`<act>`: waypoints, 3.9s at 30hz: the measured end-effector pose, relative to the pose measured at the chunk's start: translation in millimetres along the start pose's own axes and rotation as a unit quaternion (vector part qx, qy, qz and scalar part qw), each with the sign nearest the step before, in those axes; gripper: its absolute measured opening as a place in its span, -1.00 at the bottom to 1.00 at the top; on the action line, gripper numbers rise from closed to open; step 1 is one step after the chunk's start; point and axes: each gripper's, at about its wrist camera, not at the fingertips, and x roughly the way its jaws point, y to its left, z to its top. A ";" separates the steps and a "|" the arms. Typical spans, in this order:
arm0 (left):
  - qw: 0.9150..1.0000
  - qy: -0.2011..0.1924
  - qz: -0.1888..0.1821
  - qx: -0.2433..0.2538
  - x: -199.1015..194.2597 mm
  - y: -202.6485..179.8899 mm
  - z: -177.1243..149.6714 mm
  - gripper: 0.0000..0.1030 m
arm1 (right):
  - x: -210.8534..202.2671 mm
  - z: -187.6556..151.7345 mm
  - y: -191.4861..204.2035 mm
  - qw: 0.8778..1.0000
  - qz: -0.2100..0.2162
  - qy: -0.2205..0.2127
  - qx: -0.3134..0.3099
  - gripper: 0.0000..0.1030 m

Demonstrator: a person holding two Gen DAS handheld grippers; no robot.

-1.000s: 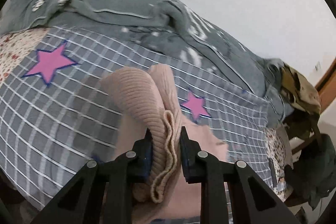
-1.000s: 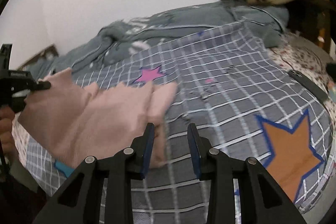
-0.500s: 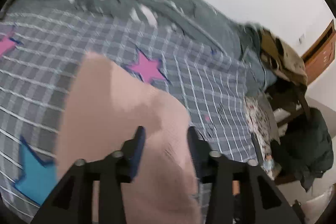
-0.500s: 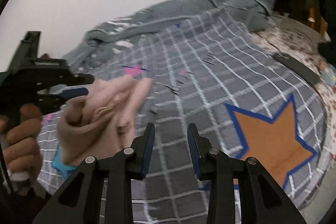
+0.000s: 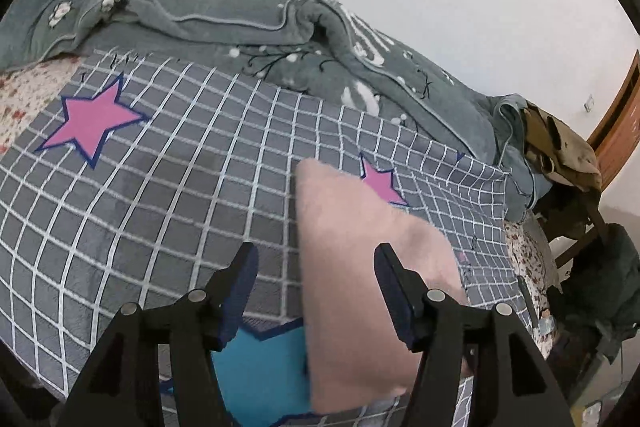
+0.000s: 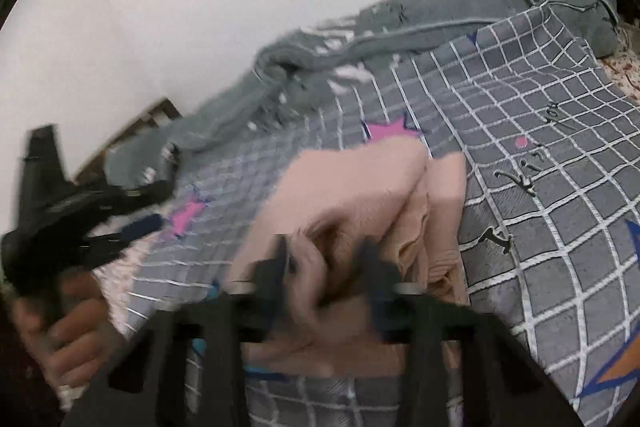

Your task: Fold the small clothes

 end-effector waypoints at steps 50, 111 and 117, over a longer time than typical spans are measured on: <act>0.982 0.144 -0.121 0.003 116.2 -16.8 -27.6 0.20 | 40.2 10.3 -73.9 0.997 -0.011 0.065 0.026 0.16; 0.991 -0.043 0.122 0.029 54.2 112.6 37.6 0.28 | 122.5 75.5 40.6 0.996 0.081 -0.010 -0.039 -0.80; 0.992 -0.039 0.113 0.048 42.8 104.2 24.4 0.28 | 147.1 59.0 36.4 0.997 0.006 0.047 -0.057 -0.56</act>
